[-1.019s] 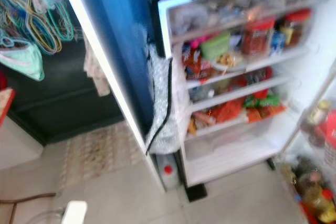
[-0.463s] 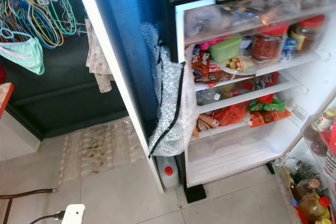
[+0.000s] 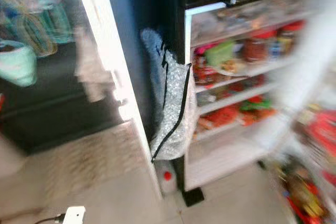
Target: Restocking fridge
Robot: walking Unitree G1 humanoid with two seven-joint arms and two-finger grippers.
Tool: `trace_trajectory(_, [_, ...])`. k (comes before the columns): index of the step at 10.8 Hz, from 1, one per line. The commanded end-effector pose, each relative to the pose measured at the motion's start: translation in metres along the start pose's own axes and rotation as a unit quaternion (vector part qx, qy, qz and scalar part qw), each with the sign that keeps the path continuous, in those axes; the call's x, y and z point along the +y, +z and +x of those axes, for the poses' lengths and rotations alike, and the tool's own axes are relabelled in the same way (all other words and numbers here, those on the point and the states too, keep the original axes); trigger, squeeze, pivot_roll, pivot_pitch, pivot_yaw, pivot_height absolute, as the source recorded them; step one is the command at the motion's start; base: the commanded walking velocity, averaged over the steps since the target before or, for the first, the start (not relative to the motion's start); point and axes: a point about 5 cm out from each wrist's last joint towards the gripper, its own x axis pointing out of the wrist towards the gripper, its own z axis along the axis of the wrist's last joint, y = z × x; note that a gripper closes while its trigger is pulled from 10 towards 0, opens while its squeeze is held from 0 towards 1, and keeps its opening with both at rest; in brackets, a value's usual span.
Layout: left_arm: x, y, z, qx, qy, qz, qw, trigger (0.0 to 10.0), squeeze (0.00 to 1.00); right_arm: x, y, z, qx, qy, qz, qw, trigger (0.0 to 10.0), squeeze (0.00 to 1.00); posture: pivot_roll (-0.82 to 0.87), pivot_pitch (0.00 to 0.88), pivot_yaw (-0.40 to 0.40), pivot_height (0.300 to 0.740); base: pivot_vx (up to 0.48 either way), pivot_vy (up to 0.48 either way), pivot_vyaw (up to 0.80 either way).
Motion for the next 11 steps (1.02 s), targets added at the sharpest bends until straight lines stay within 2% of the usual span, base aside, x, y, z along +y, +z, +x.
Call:
trace_trajectory(1, [0.0005,0.0036,0.0004,-0.004,0.001,0.007,1.000,10.0,0.00,-0.0014,-0.0041,-0.0015,0.007,-0.004,0.006,1.000,10.0,0.00,-0.11,0.000,0.075,0.740,0.000,0.000,-0.80])
trace_trajectory(2, [0.0010,0.0041,0.0004,-0.005,0.001,0.007,1.000,10.0,0.00,-0.0006,-0.0041,-0.0014,0.007,-0.003,0.005,1.000,10.0,0.00,-0.11,0.000,0.080,0.740,0.000,0.000,-0.80])
trace_trajectory(6, [0.0035,0.0060,0.0005,-0.005,0.002,0.009,1.000,10.0,0.00,0.0028,-0.0035,-0.0005,0.005,-0.005,0.018,1.000,10.0,0.00,-0.11,0.000,0.090,0.740,0.000,0.000,0.00])
trace_trajectory(8, [0.0042,0.0063,0.0005,-0.005,0.002,0.004,1.000,10.0,0.00,0.0034,-0.0039,-0.0007,0.001,-0.011,0.034,0.999,10.0,0.00,-0.10,0.000,0.096,0.740,0.000,0.446,0.00])
trace_trajectory(10, [0.0057,0.0067,0.0004,-0.005,0.004,0.006,1.000,10.0,0.00,0.0050,-0.0045,-0.0006,0.002,-0.010,0.037,0.999,10.0,0.00,-0.10,0.000,0.102,0.740,0.000,0.465,-0.77])
trace_trajectory(11, [0.0061,0.0069,0.0003,-0.005,0.004,0.007,1.000,10.0,0.00,0.0054,-0.0043,-0.0007,0.000,-0.010,0.038,0.999,10.0,0.00,-0.10,0.001,0.104,0.740,0.000,0.465,0.00])
